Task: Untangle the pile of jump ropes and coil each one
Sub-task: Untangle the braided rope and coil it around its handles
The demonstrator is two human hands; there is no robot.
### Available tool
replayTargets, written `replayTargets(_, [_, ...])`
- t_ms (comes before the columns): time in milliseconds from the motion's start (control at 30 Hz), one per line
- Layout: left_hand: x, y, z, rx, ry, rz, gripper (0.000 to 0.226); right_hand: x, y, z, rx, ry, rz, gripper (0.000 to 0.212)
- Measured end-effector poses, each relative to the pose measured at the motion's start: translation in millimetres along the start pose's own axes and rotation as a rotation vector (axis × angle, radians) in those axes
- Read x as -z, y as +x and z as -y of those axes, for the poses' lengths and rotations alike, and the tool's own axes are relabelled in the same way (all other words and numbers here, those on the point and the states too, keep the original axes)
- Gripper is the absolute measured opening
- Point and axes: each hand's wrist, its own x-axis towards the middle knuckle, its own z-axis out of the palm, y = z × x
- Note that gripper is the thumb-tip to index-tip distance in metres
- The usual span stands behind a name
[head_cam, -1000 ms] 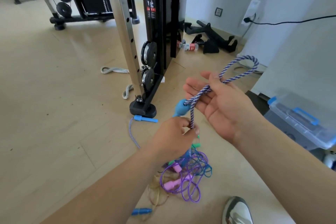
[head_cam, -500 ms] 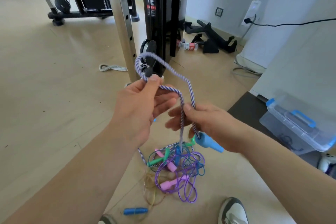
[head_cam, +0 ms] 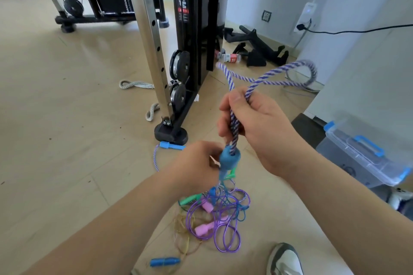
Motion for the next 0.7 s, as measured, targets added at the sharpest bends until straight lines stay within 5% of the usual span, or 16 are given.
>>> replayTargets(100, [-1.8, 1.6, 7.5, -0.02, 0.039, 0.062, 0.016, 3.7, 2.2, 2.2, -0.016, 0.008, -0.044, 0.031])
replayTargets(200, [6.2, 5.1, 4.9, -0.056, -0.04, -0.136, 0.015, 17.3, 7.3, -9.5, -0.12, -0.139, -0.165, 0.03])
replayTargets(333, [27.6, 0.3, -18.0, 0.009, -0.753, -0.366, 0.017, 27.7, 7.9, -41.7, -0.29, -0.361, -0.059, 0.035])
replayTargets(467, [37.5, -3.2, -32.9, -0.024, -1.281, -0.39, 0.015, 14.0, 5.5, -60.2, -0.353, -0.112, 0.224, 0.033])
replayTargets(533, [45.2, -3.1, -34.2, -0.039, -1.47, -0.391, 0.013, 9.9, 3.0, -62.1, -0.351, -0.235, 0.32, 0.027])
replayTargets(633, [51.4, -2.4, -30.7, -0.05, -1.476, -0.362, 0.014, 5.8, -1.6, -68.1, -0.329, -0.579, 0.374, 0.023])
replayTargets(700, [47.1, 1.9, -18.3, 0.065, -1.178, -0.386, 0.016, 2.9, -0.2, -65.1, -0.305, -0.638, 0.294, 0.023])
